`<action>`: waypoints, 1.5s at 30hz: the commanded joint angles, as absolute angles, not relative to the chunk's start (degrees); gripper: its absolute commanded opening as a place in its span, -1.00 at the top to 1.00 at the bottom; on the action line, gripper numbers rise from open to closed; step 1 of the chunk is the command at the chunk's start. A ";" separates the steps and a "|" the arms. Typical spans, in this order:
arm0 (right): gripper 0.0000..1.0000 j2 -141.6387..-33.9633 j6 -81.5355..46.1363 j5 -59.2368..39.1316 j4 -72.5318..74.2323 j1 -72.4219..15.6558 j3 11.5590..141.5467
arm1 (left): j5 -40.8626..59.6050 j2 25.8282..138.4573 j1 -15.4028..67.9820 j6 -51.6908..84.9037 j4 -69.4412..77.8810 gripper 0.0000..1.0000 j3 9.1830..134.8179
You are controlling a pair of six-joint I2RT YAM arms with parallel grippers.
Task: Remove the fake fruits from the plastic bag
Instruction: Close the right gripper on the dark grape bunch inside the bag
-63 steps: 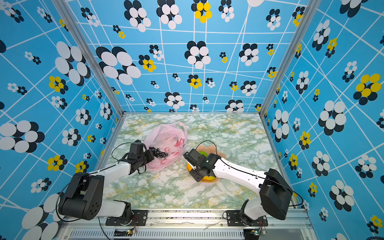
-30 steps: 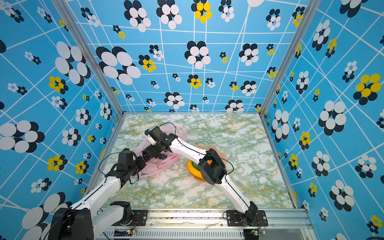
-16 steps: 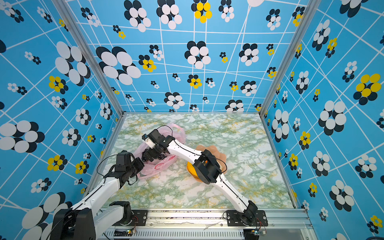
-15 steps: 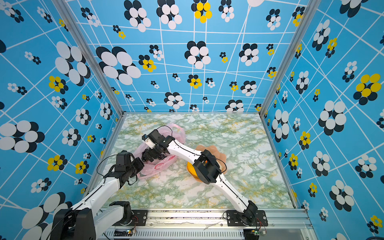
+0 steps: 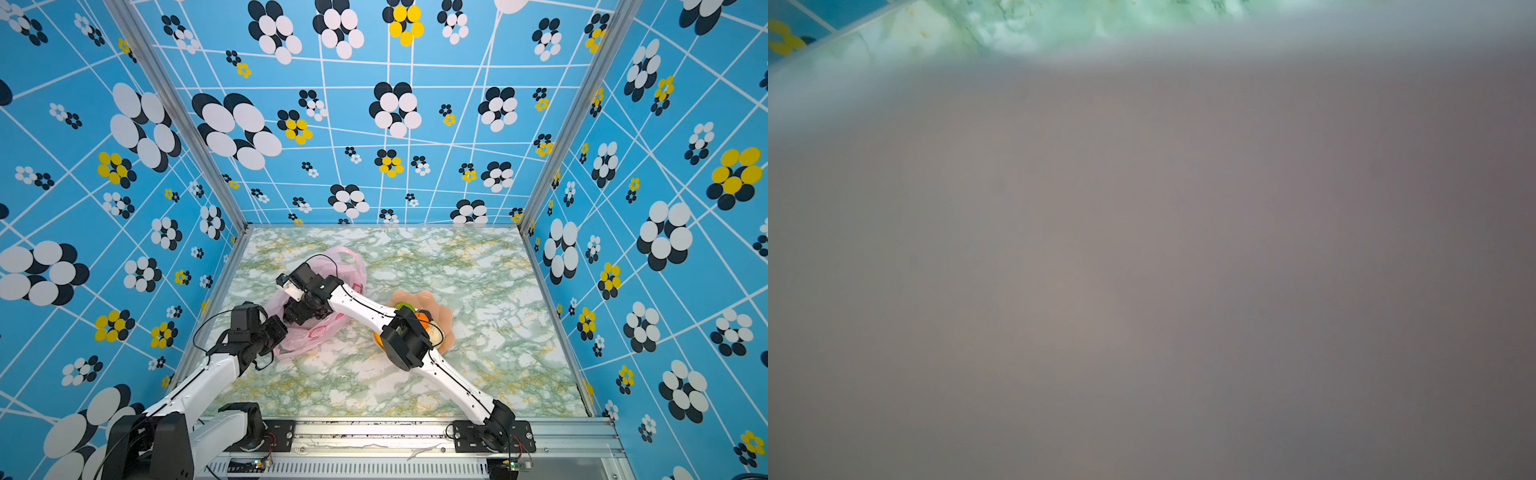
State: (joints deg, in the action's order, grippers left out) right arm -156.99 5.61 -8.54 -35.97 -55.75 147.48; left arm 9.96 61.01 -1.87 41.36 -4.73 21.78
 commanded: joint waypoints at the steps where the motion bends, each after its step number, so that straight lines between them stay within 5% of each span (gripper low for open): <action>1: -0.66 -160.04 7.35 -6.68 -40.80 -55.99 148.25 | 11.10 61.62 -2.74 41.01 -4.83 0.94 21.26; 10: -0.89 -158.81 8.61 -8.98 -42.76 -56.30 144.07 | 10.77 62.38 -3.33 40.61 -5.32 0.94 22.40; 24: 0.09 -148.30 6.19 -9.07 -31.65 -56.51 131.79 | 10.46 63.44 -3.47 39.99 -5.54 0.94 23.33; 33: 0.35 -139.46 5.01 -9.32 -25.18 -56.51 122.18 | 10.50 66.73 -3.50 40.45 -3.88 0.94 25.77; 45: 0.43 -131.15 4.19 -6.58 -20.29 -56.50 112.45 | 9.10 69.33 -3.51 41.16 -3.32 0.94 28.14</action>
State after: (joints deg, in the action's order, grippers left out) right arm -135.94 5.10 -7.77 -23.14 -55.92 114.32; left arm 10.48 68.64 -2.98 40.97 -4.08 26.02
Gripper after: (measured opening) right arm 0.286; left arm 0.045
